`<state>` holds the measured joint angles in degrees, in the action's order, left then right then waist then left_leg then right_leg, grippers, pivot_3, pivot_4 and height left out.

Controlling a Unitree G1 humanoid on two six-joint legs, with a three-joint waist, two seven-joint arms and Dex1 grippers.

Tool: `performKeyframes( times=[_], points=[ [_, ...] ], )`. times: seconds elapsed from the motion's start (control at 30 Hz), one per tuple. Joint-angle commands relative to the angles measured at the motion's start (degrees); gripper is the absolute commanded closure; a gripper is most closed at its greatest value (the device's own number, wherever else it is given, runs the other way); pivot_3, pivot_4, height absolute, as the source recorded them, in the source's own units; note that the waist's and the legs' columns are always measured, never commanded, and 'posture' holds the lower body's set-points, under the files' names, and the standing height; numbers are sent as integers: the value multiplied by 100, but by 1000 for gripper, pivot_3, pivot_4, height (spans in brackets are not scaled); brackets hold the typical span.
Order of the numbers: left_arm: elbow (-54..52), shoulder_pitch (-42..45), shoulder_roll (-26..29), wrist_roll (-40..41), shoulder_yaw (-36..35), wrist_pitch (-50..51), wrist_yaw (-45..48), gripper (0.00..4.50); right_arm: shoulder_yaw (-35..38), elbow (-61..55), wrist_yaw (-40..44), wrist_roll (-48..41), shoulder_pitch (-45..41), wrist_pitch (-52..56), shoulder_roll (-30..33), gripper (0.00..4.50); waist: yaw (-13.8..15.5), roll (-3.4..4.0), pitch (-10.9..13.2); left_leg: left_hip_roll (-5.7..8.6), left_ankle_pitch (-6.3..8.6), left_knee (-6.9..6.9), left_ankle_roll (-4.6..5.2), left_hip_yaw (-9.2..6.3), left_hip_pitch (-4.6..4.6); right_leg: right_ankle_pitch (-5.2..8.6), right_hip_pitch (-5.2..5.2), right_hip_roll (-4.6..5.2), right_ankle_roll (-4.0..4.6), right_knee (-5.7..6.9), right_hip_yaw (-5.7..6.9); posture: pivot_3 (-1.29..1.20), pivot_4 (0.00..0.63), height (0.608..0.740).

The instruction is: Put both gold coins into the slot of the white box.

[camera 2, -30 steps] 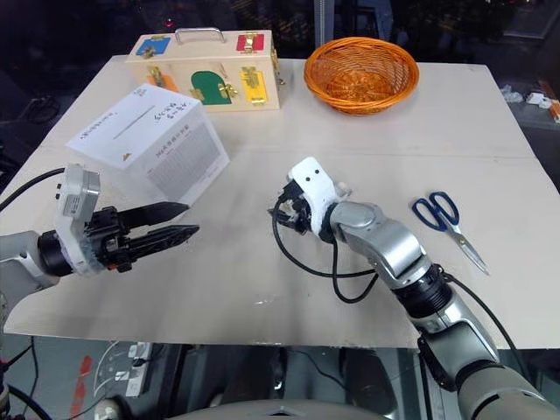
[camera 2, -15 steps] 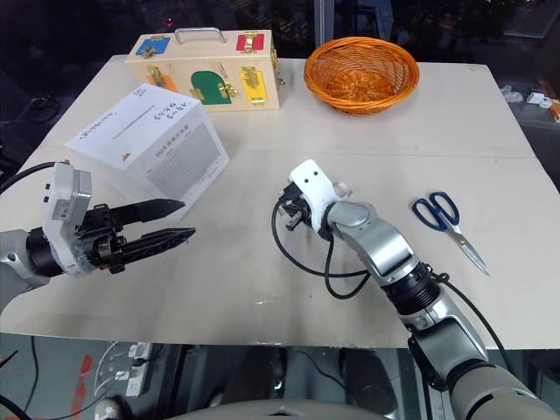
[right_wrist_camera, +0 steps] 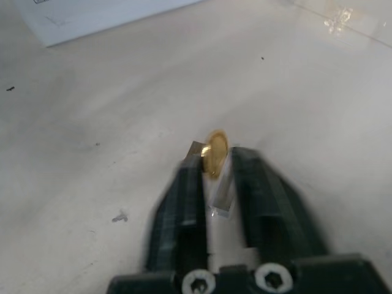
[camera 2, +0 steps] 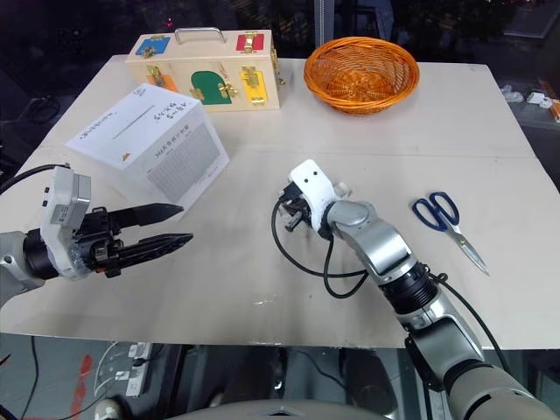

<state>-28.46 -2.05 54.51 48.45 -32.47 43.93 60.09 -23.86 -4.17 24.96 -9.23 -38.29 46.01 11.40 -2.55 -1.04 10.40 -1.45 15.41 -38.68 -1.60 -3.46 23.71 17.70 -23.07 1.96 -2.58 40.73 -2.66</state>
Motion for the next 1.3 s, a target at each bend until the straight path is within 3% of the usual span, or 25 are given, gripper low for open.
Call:
performKeyframes(
  times=[0.03, 0.27, 0.4, 0.53, 0.63, 0.73, 0.8, 1.07, 1.3],
  points=[
    [-33, 5, 94, -5, -61, -147, 40, 1496, 155, -116, 62, 26, -95, -34, -58, 4446, 0, 0, 0, 0, 0, 0, 0, 0, 0, 0, 0, 0, 0, 0, 0, 0, 150, 726],
    [-41, 6, 84, 28, -28, -152, -16, 1496, 283, -112, 86, -4, -86, -4, -111, 4446, -1, 0, 0, 0, 0, 0, 0, 0, 0, 0, 0, 0, 0, 0, 0, 0, 150, 726],
    [10, 166, -1, 322, -11, 99, -253, 1496, 1026, -434, 191, -663, -52, 136, -410, 4446, 1, 0, 0, 0, 0, 1, 0, -1, 0, 0, 0, 0, 0, 0, 0, 0, 150, 726],
    [235, 771, 5, 1232, 128, 950, -920, 1496, 1879, -889, 456, -1618, -128, 583, -517, 4446, 18, 1, 0, 0, 1, 1, 1, -10, 0, 0, 1, 1, 0, 0, 2, 0, 150, 726],
    [730, 1668, -100, 2253, 390, 1646, -1603, 1496, 2426, -1362, 855, -2494, -223, 1112, -234, 4446, 43, 2, 1, 1, 1, -1, 2, -18, 2, 0, 8, 3, 0, -1, 12, 0, 150, 726],
    [1091, 2357, -224, 2671, 692, 1927, -1864, 2318, 2792, -1685, 1047, -3234, -341, 1561, 44, 4500, 19, 2, 1, 6, 1, -2, 2, -25, 1, 0, 15, 7, -1, -5, 20, 0, 150, 726],
    [1226, 2659, -291, 2650, 925, 1959, -1836, 3201, 2972, -1853, 1067, -3667, -430, 1815, 174, 4500, -23, 3, 2, 6, 1, -2, 2, -23, -1, 0, 14, 6, -1, -5, 16, 0, 150, 726],
    [1608, 3525, -714, 2453, 1681, 1886, -1499, 3201, 3046, -2204, 808, -4515, -729, 2154, 449, 4500, -143, 5, 3, 6, 0, 1, 0, -13, -2, 0, 10, 4, 0, -3, 11, 0, 150, 726],
    [1946, 4021, -862, 2468, 1861, 1963, -1338, 3201, 2887, -2242, 654, -4739, -774, 2056, 559, 4500, -135, 5, 3, 7, -2, 0, -3, -13, 0, 0, 10, 5, 0, -6, 12, 0, 150, 726]
  ],
)
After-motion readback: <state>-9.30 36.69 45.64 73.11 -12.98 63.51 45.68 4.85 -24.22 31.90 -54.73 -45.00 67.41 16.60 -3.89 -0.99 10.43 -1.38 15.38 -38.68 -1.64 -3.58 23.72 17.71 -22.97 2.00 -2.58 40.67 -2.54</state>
